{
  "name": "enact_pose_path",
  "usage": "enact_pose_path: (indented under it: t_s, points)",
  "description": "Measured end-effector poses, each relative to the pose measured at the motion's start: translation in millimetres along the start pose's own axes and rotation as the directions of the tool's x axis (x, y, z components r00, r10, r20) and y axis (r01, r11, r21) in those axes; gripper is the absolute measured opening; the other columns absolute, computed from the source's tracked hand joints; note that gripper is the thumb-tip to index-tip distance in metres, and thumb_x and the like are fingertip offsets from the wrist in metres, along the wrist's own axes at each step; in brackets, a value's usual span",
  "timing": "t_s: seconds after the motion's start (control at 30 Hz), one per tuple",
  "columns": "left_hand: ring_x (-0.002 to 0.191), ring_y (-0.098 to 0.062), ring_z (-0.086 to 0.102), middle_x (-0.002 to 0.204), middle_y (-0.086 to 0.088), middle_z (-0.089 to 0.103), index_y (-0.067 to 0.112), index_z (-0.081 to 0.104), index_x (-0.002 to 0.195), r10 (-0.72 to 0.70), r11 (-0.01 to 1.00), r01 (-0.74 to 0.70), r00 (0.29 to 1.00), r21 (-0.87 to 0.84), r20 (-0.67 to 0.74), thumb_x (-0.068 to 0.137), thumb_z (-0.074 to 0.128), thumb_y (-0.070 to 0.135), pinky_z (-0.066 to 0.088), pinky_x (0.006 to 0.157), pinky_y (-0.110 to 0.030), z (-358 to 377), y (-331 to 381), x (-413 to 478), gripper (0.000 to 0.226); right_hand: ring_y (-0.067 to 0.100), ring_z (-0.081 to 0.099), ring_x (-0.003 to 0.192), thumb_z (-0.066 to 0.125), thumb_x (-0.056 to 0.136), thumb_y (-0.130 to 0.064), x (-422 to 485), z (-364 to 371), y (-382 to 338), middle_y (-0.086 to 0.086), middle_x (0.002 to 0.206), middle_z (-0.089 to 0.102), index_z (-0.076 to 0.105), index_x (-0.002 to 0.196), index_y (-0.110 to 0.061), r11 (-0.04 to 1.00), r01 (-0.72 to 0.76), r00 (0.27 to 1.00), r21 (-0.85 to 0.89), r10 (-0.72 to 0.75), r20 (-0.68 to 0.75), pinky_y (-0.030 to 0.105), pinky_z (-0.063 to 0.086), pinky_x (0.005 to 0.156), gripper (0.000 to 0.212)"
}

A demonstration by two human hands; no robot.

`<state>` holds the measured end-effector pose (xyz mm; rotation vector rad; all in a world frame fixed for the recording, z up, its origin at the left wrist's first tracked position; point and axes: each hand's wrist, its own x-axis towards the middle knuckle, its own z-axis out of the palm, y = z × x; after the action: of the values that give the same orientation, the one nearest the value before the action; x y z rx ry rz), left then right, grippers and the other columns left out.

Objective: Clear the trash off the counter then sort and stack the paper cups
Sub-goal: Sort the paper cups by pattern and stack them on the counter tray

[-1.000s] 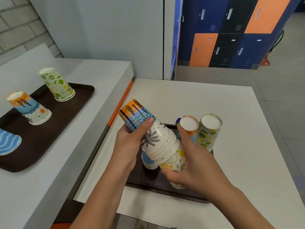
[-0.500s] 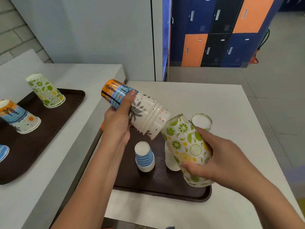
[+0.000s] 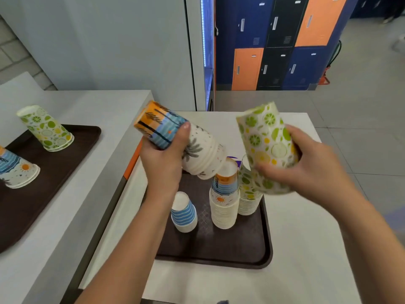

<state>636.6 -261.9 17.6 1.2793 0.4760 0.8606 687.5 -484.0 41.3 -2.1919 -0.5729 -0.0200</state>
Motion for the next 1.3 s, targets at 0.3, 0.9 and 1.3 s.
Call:
enact_pose_path:
  t_s: [0.3,0.9,1.3]
  points:
    - [0.091,0.011,0.062,0.096,0.025,0.062,0.030,0.053,0.107,0.088,0.892,-0.204,0.954,0.403,0.287,0.060,0.087,0.034,0.050,0.077,-0.008,21.4,-46.9,-35.0,0.058,0.007,0.061,0.099,0.082,0.066,-0.036,55.9,50.1,38.0,-0.015,0.111,0.059,0.042,0.130,-0.028,0.978,0.025,0.984,0.206,0.012,-0.176,0.037,0.056,0.084,0.076]
    - [0.123,-0.009,0.051,0.132,0.011,0.053,0.025,0.036,0.138,-0.228,0.817,-0.088,0.858,0.570,0.460,0.060,0.086,0.036,0.044,0.099,-0.023,-4.6,-82.1,-5.5,0.093,0.005,0.051,0.112,0.088,0.062,-0.025,23.6,123.4,131.3,-0.024,0.120,0.050,0.030,0.138,-0.030,0.941,-0.207,0.978,0.269,0.195,0.069,0.033,0.046,0.096,0.095]
    - [0.122,-0.011,0.051,0.131,0.004,0.056,0.027,0.052,0.127,-0.259,0.805,0.192,0.965,0.562,0.041,0.082,0.071,0.027,0.040,0.103,-0.027,-120.2,-106.1,-22.0,0.049,-0.001,0.060,0.089,0.063,0.079,-0.039,-71.5,180.6,96.5,-0.015,0.092,0.064,0.066,0.097,-0.022,0.951,0.015,0.998,0.308,0.004,-0.059,0.009,0.044,0.079,0.025]
